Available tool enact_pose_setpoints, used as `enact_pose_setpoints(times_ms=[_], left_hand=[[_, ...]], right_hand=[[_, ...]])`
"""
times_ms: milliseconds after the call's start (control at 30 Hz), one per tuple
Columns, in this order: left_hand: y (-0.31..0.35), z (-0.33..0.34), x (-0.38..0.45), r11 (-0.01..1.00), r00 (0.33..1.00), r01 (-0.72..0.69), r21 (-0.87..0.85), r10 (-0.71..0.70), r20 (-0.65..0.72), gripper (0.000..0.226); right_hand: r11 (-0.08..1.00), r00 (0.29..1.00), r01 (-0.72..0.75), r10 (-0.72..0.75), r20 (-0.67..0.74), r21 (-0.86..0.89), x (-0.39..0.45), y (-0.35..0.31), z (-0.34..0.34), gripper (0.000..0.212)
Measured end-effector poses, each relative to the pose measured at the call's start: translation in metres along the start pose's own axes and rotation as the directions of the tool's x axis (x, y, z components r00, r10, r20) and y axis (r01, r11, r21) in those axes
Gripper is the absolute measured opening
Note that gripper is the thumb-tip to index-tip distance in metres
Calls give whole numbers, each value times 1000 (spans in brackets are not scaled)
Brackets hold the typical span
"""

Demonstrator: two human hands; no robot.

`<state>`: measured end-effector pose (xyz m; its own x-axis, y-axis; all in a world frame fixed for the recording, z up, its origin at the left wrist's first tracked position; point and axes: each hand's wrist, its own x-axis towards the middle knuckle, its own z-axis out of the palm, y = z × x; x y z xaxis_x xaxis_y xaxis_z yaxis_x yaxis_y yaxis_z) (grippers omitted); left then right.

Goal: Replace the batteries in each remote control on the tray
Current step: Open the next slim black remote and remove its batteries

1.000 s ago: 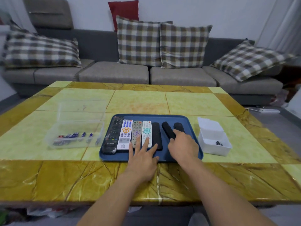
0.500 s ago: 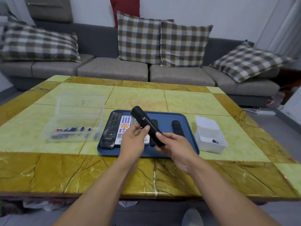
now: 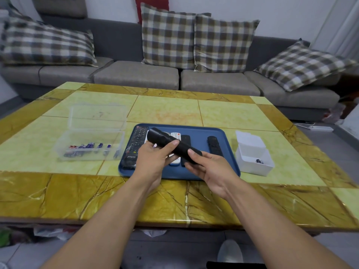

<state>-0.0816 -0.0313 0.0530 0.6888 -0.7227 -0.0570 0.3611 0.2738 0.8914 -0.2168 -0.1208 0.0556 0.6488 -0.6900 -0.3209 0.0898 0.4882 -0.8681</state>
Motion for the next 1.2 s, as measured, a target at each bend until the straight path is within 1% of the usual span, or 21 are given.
enact_pose_setpoints(times_ms=[167, 267, 400, 567, 667, 733, 867, 900, 933, 967, 1000, 1067, 1100, 1200], left_hand=[[1, -3, -3, 1000, 1000, 2, 5, -2, -13, 22], [1, -4, -5, 1000, 1000, -7, 12, 7, -18, 25], [2, -5, -5, 999, 999, -41, 8, 41, -34, 24], [1, -9, -4, 999, 997, -45, 19, 46, -58, 31], [1, -10, -4, 998, 997, -56, 3, 56, -47, 28], [0, -10, -3, 999, 999, -38, 3, 38, -28, 29], [7, -22, 5, 996, 997, 77, -54, -76, 23, 47], [9, -27, 6, 996, 996, 85, 9, -86, 23, 47], [11, -33, 6, 986, 996, 71, 150, -77, 35, 44], [12, -36, 4, 949, 994, 58, 309, -85, 75, 40], [12, -38, 1, 900, 983, 50, 432, -121, 139, 35], [9, -38, -7, 841, 940, 75, 536, -239, 245, 29], [8, -39, -10, 822, 924, 70, 565, -267, 274, 27], [10, -40, -14, 779, 931, -5, 627, -226, 288, 26]], right_hand=[[999, 999, 30, -30, -18, -10, -2, 6, 2, 38], [999, 999, 47, -47, -20, -25, -2, 8, 3, 36], [991, 994, 108, -110, -13, -81, 1, 4, 5, 31], [986, 993, 116, -118, -7, -120, 4, 5, 9, 29], [981, 991, 132, -134, -4, -140, 5, 6, 8, 27], [976, 987, 161, -163, -3, -145, 5, 7, 9, 25], [969, 971, 218, -228, -76, -115, 7, 0, 6, 24], [963, 967, 224, -238, -85, -146, 9, -3, 2, 24], [954, 968, 218, -238, -75, -208, 9, -4, -2, 25], [940, 973, 203, -225, -50, -276, 9, -3, -6, 25], [926, 980, 184, -199, -14, -330, 8, 0, -8, 26], [912, 987, 162, -157, 43, -378, 5, 5, -9, 26], [907, 987, 163, -152, 59, -389, 3, 7, -9, 25], [881, 985, 169, -142, 93, -441, 1, 5, -8, 26]])
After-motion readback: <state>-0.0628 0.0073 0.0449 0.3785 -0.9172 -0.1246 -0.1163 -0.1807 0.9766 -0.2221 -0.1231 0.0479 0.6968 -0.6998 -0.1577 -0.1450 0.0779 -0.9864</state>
